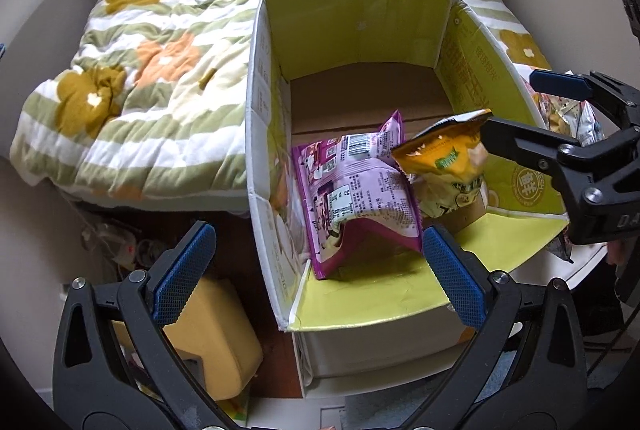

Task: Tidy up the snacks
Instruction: 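Withdraw both tools from the box back toward the snack pile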

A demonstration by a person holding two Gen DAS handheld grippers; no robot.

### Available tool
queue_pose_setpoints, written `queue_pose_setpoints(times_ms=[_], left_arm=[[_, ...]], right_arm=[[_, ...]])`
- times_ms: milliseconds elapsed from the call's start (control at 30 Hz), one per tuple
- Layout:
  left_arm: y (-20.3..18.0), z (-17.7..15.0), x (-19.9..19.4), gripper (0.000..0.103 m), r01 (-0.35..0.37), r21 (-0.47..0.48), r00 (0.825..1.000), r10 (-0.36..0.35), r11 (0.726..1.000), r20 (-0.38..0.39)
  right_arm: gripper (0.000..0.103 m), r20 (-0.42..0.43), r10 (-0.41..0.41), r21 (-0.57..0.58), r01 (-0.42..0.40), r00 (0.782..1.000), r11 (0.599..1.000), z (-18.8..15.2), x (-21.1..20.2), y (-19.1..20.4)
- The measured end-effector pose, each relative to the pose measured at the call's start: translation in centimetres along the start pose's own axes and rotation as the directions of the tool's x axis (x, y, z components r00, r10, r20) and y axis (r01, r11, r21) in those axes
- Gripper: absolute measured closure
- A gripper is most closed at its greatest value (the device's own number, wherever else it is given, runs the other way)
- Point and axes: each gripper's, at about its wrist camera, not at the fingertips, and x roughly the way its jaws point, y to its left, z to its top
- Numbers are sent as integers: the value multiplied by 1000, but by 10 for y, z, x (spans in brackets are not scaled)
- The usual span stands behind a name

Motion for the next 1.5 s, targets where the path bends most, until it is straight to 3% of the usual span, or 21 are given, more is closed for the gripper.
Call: queue_pose_setpoints(times_ms=[333, 633, 867, 1100, 1333, 1500], left_arm=[[-10, 5, -45, 1, -32, -2, 996, 32, 999, 83], [-42, 7, -93, 1, 30, 9, 985, -31, 1000, 171], [-109, 2, -112, 1, 65, 67, 974, -78, 996, 214], [-210, 1, -103, 1, 83, 137, 974, -109, 987, 198], [-299, -4, -82, 1, 114, 189, 973, -148, 975, 175], [-352, -6, -62, 1, 82, 281, 979, -130, 956, 157]], right_arm=[[0, 83, -28, 32, 26, 996, 999, -2, -53, 3], [0, 183, -131, 150, 104, 974, 983, -28, -130, -19], [0, 223, -194, 256, 134, 955, 957, -69, -180, -64], [0, 210, -267, 346, 184, 941, 920, -122, -223, -136], [0, 173, -292, 384, 208, 941, 899, -172, -246, -208], [0, 155, -270, 362, 200, 950, 911, -191, -244, -248]])
